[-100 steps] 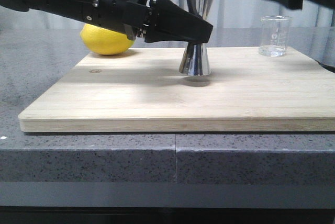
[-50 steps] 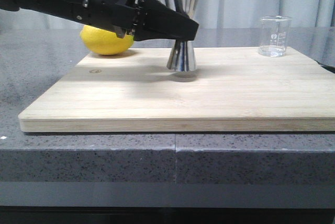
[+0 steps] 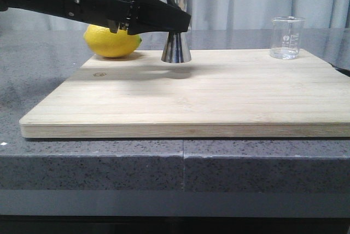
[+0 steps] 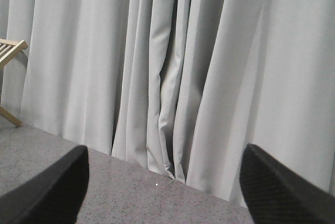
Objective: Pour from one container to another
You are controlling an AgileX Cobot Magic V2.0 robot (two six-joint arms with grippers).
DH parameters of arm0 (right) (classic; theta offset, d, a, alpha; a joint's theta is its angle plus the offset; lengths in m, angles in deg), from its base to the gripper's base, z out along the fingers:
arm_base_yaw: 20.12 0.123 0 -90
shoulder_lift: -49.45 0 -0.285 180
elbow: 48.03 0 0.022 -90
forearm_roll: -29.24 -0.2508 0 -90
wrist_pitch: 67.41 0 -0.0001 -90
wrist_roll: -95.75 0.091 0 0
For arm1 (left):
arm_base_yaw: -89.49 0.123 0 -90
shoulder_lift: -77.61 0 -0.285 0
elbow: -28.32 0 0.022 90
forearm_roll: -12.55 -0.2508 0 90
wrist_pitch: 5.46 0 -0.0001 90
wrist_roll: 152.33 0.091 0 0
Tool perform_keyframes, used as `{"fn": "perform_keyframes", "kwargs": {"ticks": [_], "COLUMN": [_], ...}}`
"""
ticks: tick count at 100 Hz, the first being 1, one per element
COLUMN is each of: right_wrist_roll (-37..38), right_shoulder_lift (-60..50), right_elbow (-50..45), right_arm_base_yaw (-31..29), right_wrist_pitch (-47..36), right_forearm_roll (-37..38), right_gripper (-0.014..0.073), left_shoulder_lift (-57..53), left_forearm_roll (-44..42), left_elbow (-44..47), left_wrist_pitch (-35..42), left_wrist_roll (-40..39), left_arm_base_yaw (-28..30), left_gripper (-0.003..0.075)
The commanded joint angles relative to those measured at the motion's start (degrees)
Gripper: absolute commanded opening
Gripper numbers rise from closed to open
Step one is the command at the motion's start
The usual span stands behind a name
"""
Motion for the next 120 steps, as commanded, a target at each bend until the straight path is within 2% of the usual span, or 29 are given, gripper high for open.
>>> {"fn": "perform_keyframes", "kwargs": {"ticks": [1, 49, 71, 120], "right_wrist_roll": [0.35, 0.35, 0.35, 0.39], "right_shoulder_lift": [-1.54, -1.54, -1.54, -1.54], "right_elbow": [1.27, 1.27, 1.27, 1.27], "right_arm_base_yaw": [-0.11, -0.11, -0.11, -0.11], "right_wrist_pitch": [-2.90, -2.90, -2.90, -2.90], "right_forearm_roll": [-1.02, -1.02, -1.02, -1.02], "right_gripper": [0.0535, 0.0535, 0.0535, 0.0535], "left_shoulder_lift": [-2.94, -2.94, -2.94, -2.84], "left_forearm_roll": [4.91, 6.60, 8.36, 8.37], "left_elbow": [-1.69, -1.42, 1.63, 1.90], "left_wrist_pitch": [-6.58, -6.58, -6.58, -6.58], "left_wrist_roll": [0.96, 2.80, 5.70, 5.78], "left_arm_base_yaw": [0.24, 0.11, 0.11, 0.11], "left_gripper": [-0.0021, -0.0021, -0.0021, -0.0021]}}
